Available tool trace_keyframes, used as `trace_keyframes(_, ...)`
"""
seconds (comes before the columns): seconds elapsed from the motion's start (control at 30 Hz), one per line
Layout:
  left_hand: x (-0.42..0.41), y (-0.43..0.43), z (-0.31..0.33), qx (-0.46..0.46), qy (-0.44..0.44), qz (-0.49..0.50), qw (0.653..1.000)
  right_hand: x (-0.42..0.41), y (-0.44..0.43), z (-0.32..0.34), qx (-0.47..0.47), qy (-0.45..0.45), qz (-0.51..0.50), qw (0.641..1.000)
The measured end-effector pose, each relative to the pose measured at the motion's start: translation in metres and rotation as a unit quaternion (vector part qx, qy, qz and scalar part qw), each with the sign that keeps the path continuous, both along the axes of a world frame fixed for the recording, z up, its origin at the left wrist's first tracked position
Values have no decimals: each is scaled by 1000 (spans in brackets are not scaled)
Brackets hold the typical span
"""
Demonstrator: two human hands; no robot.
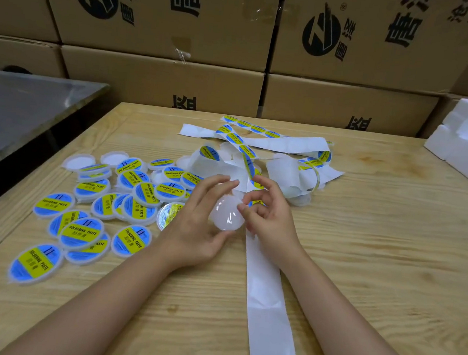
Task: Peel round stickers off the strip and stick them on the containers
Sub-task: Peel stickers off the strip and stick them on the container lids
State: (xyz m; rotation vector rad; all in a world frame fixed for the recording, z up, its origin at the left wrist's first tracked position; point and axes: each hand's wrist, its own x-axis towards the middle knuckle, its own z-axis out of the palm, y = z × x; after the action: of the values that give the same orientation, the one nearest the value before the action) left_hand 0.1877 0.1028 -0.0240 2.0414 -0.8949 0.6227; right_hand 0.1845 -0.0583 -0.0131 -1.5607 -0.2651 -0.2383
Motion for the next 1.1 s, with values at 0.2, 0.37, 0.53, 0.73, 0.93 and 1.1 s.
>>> trace_keyframes(0.2, 2, -3, 5, -180, 252, -10, 951, 1, 1, 0, 74, 38, 18, 996)
trace_keyframes(0.37, 3, -10, 11, -289, 316, -22, 903, -2, 3, -1, 77, 66, 51, 993)
trace_keyframes(0.53, 5, -8, 9, -195, 247, 35, 948, -3, 4, 5, 62, 62, 18, 996)
trace_keyframes(0.73, 5, -9, 14, -289, 321, 43, 901, -6, 7, 8, 90, 79, 22, 993)
trace_keyframes(0.93, 4, -4, 20, -369, 408, -48, 834, -4, 6, 9, 96, 56, -7, 994)
trace_keyframes(1.1, 6, -6, 23, -394, 415, -38, 819, -1, 4, 13, 130, 70, -111, 983)
